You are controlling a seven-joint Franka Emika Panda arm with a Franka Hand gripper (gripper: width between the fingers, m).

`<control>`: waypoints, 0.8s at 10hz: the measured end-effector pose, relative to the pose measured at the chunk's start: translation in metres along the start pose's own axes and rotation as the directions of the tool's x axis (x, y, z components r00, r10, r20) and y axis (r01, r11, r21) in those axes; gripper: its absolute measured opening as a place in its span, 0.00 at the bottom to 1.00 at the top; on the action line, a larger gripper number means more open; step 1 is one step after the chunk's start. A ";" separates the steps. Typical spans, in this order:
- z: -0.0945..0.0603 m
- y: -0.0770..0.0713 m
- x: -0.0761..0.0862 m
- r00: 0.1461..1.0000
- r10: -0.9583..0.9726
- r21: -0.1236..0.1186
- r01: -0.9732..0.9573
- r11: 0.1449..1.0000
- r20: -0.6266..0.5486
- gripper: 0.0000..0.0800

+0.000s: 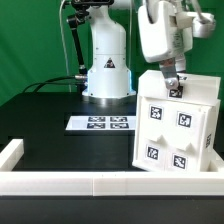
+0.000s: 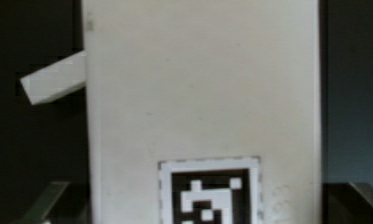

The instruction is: Assemble cabinet

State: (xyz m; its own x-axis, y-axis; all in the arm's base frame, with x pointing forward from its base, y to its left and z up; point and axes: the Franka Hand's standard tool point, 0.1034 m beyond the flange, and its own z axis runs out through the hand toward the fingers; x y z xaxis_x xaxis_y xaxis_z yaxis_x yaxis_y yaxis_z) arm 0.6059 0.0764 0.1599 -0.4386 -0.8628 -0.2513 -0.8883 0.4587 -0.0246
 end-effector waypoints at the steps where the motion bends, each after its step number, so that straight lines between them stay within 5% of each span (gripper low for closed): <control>1: 0.000 -0.001 0.001 0.999 0.039 -0.001 -0.039 0.999 0.007 0.70; 3: 0.000 0.000 -0.001 0.999 0.041 -0.005 -0.041 0.999 0.019 0.70; 5: -0.001 0.000 -0.002 1.000 0.015 -0.007 -0.015 1.000 0.026 0.94; 8: -0.015 -0.002 -0.008 0.997 0.013 0.003 -0.013 1.000 0.075 1.00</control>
Offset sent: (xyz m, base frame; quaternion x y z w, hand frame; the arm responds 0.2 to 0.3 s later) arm 0.0000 0.0000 0.0000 0.0000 0.0000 0.0000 1.0000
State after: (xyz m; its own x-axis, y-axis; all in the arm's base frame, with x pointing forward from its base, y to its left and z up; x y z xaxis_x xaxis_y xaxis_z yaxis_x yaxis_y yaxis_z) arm 0.6086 0.0790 0.1763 -0.4388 -0.8383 -0.3236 -0.8818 0.4710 -0.0243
